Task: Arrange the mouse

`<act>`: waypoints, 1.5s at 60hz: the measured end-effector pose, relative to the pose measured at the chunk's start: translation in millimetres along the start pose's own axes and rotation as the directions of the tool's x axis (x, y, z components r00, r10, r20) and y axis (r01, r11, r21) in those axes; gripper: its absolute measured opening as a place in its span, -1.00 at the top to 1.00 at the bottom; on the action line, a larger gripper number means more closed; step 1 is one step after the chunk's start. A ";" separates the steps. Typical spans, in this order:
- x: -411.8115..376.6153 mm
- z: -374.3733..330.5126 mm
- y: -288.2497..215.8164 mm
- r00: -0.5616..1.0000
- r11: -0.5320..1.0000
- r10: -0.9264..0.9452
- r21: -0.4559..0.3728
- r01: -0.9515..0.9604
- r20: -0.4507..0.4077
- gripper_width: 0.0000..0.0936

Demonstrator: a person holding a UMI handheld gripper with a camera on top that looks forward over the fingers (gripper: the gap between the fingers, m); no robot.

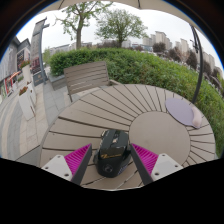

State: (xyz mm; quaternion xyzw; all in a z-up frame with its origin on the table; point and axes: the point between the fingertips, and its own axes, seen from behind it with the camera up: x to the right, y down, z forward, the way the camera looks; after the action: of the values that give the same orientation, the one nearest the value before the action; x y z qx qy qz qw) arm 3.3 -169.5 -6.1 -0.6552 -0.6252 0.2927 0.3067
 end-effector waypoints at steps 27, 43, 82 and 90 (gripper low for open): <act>-13.1 24.4 -6.1 0.996 0.998 -0.039 -0.054 0.044 0.086 -0.26; 10.3 -2.2 -24.9 0.990 0.996 -0.039 -0.072 0.049 0.134 -0.17; 358.3 122.2 -134.1 0.995 0.996 -0.073 -0.065 0.068 -0.075 -0.17; 364.5 140.1 -104.1 0.999 0.992 -0.034 -0.121 0.030 -0.030 -0.36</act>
State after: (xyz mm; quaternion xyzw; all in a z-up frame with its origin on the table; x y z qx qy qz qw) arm -153.7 202.7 -15.9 -0.6669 -0.6473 0.2391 0.2813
